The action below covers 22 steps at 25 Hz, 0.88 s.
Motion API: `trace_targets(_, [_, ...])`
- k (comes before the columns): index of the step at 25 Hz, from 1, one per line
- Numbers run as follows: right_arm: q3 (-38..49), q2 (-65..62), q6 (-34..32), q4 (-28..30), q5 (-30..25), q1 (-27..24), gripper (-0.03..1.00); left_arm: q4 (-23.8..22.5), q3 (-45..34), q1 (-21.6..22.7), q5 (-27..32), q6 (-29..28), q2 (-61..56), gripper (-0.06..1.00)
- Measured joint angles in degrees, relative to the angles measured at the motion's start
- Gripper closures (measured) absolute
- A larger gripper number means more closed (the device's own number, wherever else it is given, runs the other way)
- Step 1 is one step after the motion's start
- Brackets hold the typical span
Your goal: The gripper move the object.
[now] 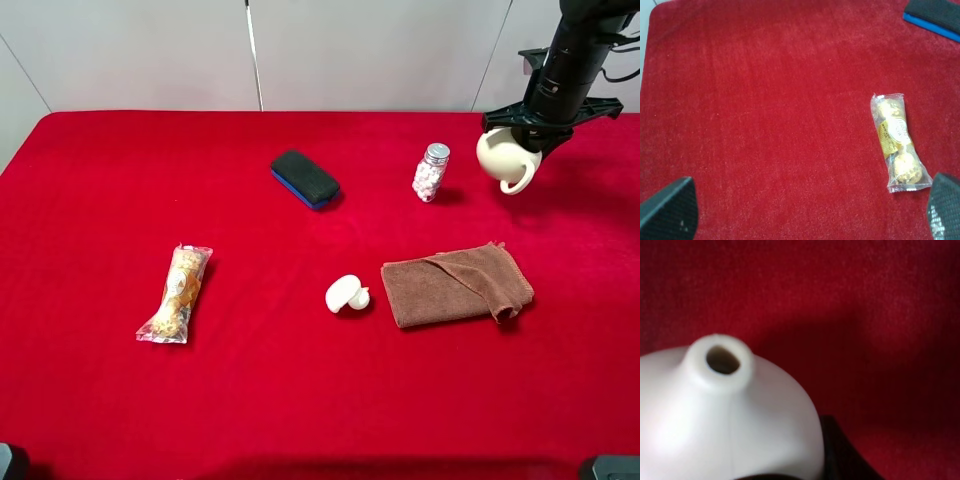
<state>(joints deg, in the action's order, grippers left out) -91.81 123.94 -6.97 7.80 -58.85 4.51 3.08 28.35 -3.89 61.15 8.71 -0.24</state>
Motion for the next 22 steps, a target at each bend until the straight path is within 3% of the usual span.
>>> trace_targets(20, [0.0,3.1,1.5,0.0,2.7,0.0,0.97,0.0,0.0,0.0,0.0,0.0,0.0,0.04])
trace_targets(22, [0.0,3.1,1.5,0.0,2.7,0.0,0.91,0.0,0.0,0.0,0.0,0.0,0.0,0.04])
